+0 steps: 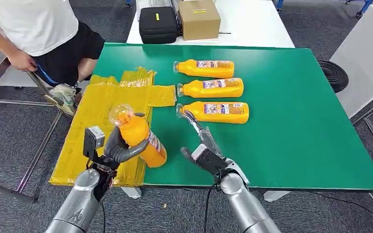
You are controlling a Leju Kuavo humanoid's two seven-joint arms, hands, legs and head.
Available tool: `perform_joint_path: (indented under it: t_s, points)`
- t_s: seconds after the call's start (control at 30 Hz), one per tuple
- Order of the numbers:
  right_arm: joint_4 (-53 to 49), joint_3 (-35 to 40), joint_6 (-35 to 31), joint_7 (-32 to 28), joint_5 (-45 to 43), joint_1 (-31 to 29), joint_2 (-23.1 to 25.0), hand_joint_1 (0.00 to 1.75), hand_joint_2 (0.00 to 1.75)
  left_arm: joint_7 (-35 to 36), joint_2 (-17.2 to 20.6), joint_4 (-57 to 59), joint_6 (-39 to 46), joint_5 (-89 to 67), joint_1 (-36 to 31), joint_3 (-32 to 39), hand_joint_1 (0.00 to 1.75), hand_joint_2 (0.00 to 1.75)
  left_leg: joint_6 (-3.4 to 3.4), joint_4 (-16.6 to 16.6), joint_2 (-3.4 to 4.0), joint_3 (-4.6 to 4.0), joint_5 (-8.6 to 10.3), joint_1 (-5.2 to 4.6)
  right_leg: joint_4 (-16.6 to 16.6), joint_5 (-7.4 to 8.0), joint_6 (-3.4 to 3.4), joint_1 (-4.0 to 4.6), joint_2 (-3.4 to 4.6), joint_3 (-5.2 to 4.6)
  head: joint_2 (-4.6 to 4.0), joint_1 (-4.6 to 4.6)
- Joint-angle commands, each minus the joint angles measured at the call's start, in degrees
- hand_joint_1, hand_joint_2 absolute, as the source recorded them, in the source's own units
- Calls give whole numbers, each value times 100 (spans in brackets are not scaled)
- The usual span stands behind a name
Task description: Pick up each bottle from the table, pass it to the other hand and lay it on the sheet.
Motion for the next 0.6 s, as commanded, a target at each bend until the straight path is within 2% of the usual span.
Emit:
perform_joint_path:
  t_s: [0.03, 0.13, 0.23, 0.3, 0.43, 0.53, 0.6]
  points:
    - [-685, -94, 230, 122, -3, 174, -100, 0, 0, 80, 221, -224, 1081, -761, -302, 548, 175, 175, -2, 2, 6, 5, -5, 1, 1, -4, -9, 3, 1, 4, 0, -2]
    - [-728, -123, 360, 95, -98, 231, -117, 0, 0, 79, 385, -485, 1840, -1473, -453, 608, 175, 175, -3, 6, 6, 11, -10, 6, 3, -9, -15, 9, -2, 11, 0, -2]
    - [-668, -234, 399, 108, -180, 248, -98, 0, 0, 259, 678, -709, 2811, -2929, -772, 356, 175, 175, -2, 6, 2, 7, -7, 8, 2, -7, -13, 11, -6, 10, 0, -2]
    - [-596, -305, 466, 102, -218, 258, -96, 0, 0, 556, 862, -673, 2921, -3787, -1069, 42, 175, 175, -3, 10, 0, 2, -7, 11, 7, -8, -15, 13, -8, 5, 0, -2]
    - [-491, -392, 481, 101, -221, 266, -51, 0, 0, 981, 981, -182, 2816, -5149, -1603, -662, 175, 175, -3, 6, -13, 3, 1, 10, 4, -7, -12, 11, -21, 7, 0, 0]
    - [-512, -491, 557, 92, -226, 323, -10, 0, 0, 1074, 1116, 423, 2936, -5650, -1811, -1110, 175, 175, -3, 1, -11, 3, 4, 8, 0, -3, -8, 7, -16, 8, 0, 0]
    - [-521, -506, 574, 88, -221, 333, -9, 0, 0, 1075, 1140, 542, 2998, -5690, -1821, -1166, 175, 175, -2, -4, -10, 16, 2, 5, -3, -6, -12, 4, -17, 20, 0, 0]
